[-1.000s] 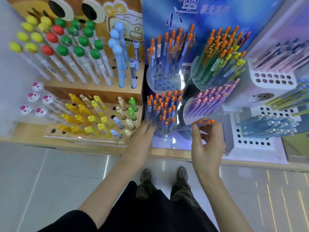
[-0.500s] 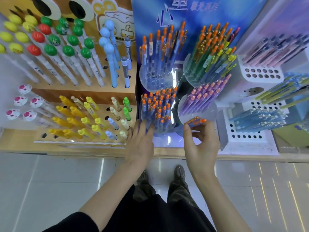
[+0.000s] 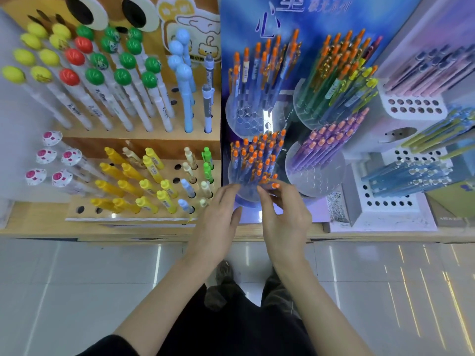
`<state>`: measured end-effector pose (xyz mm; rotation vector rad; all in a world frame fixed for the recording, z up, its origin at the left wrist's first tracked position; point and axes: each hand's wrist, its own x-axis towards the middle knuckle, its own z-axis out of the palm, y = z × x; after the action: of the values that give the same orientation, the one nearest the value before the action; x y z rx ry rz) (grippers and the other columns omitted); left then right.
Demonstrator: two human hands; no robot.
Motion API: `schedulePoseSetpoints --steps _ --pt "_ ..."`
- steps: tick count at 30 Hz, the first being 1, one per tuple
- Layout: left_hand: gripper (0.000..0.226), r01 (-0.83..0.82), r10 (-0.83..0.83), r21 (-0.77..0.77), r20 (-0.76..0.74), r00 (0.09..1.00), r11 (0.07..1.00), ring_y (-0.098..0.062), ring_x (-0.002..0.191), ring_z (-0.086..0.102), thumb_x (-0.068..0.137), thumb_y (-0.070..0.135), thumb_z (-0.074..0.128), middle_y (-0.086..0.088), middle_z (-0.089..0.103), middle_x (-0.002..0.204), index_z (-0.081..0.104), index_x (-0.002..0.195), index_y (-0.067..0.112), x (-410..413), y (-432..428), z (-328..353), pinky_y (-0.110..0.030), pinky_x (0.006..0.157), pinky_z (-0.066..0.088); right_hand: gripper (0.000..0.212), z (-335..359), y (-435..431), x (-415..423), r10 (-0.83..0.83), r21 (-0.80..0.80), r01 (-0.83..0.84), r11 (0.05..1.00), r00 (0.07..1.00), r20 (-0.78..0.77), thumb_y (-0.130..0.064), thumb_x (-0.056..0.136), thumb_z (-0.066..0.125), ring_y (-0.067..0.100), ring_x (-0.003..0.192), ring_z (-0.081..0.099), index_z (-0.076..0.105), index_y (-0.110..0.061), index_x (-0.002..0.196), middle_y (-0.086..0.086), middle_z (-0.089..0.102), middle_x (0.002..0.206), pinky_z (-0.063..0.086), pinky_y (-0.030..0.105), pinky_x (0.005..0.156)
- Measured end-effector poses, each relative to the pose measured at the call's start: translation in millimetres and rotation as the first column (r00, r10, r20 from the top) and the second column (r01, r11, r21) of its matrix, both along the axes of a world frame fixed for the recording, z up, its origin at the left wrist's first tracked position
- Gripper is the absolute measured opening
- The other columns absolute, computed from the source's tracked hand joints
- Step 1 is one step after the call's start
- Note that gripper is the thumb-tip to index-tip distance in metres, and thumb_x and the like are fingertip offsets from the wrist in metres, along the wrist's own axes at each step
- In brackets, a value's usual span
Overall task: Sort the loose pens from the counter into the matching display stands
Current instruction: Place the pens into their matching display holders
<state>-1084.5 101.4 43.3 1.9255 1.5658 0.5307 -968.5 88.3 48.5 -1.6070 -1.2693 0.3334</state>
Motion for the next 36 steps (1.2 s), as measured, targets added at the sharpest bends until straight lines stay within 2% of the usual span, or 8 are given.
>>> schedulePoseSetpoints --steps 6,9,14,18,23,27,32,36 --pt "0.040 0.011 -0.006 -0.041 0.110 0.994 0.999 -0.020 0.109 0.061 0.095 0.005 0.052 -0.006 0.058 0.128 0.049 0.134 0.010 -8.5 2.8 7.7 -0.038 0.091 0.049 0.010 -8.7 5.6 -4.4 0.045 -0.034 -0.041 0.999 0.990 0.135 -0.003 0.083 0.068 0.019 0.075 0.066 0.067 0.001 0.092 0.009 0.068 0.084 0.048 0.021 0.067" --pt "0.032 -0.021 0.017 0.020 0.203 0.979 1.000 -0.013 0.101 0.062 0.094 0.007 0.055 0.000 0.063 0.117 0.056 0.126 0.012 -12.0 4.4 21.1 -0.027 0.087 0.050 0.009 -11.8 9.2 -5.8 0.061 -0.113 -0.044 0.993 0.985 0.160 -0.002 0.085 0.068 0.029 0.071 0.065 0.066 0.001 0.092 0.011 0.067 0.085 0.052 0.038 0.059" --pt "0.021 -0.022 -0.028 0.143 0.338 0.941 0.989 0.005 0.091 0.059 0.091 0.009 0.061 0.008 0.059 0.101 0.064 0.112 0.010 -13.6 18.9 48.7 -0.009 0.078 0.046 0.014 -11.5 18.5 -9.2 0.071 -0.186 -0.022 0.982 0.962 0.262 -0.007 0.084 0.070 0.033 0.055 0.056 0.062 0.003 0.077 0.016 0.062 0.068 0.040 0.034 0.046" --pt "0.024 0.038 -0.074 0.119 0.319 0.945 0.992 -0.001 0.089 0.061 0.087 0.012 0.067 0.003 0.058 0.101 0.065 0.111 0.008 -8.5 28.1 50.0 -0.024 0.079 0.050 0.022 -14.2 20.6 -7.8 0.057 -0.260 0.015 0.965 0.962 0.267 -0.008 0.084 0.065 0.036 0.048 0.052 0.057 0.003 0.067 0.019 0.058 0.060 0.028 0.030 0.047" --pt "0.026 0.016 -0.050 0.154 0.215 0.975 0.988 -0.011 0.089 0.061 0.082 0.013 0.073 -0.003 0.063 0.099 0.066 0.106 0.006 5.8 32.8 36.6 -0.026 0.076 0.048 0.016 -10.5 16.1 3.1 0.128 -0.361 -0.024 0.932 0.955 0.267 -0.013 0.090 0.063 0.035 0.062 0.055 0.061 -0.002 0.078 0.013 0.063 0.072 0.035 0.034 0.050" --pt "0.022 -0.093 0.060 0.168 0.188 0.980 0.981 -0.017 0.086 0.063 0.083 0.013 0.073 -0.005 0.065 0.095 0.065 0.102 0.005 14.6 34.7 26.3 -0.038 0.074 0.053 0.011 6.9 6.1 18.0 -0.010 -0.126 0.032 0.991 0.986 0.168 -0.012 0.087 0.067 0.021 0.072 0.061 0.068 -0.009 0.097 0.004 0.063 0.089 0.048 0.035 0.055" --pt "0.022 -0.200 0.138 0.181 0.304 0.943 0.963 -0.006 0.081 0.060 0.083 0.003 0.070 -0.003 0.061 0.097 0.062 0.103 0.002 13.4 34.0 24.6 -0.006 0.076 0.046 0.028 20.7 23.3 29.9 0.148 -0.092 -0.136 0.986 0.980 0.132 -0.010 0.087 0.065 0.018 0.095 0.057 0.066 -0.008 0.115 0.006 0.059 0.106 0.045 0.022 0.080" --pt "0.017 -0.125 0.067 0.229 0.246 0.967 0.965 -0.014 0.082 0.063 0.083 0.004 0.070 -0.006 0.063 0.093 0.065 0.099 0.004 14.7 34.4 23.8 -0.028 0.073 0.054 0.021 14.0 27.9 25.1 0.197 -0.109 -0.181 0.977 0.968 0.153 -0.003 0.088 0.065 0.022 0.087 0.059 0.067 -0.004 0.108 0.006 0.059 0.098 0.048 0.029 0.077"
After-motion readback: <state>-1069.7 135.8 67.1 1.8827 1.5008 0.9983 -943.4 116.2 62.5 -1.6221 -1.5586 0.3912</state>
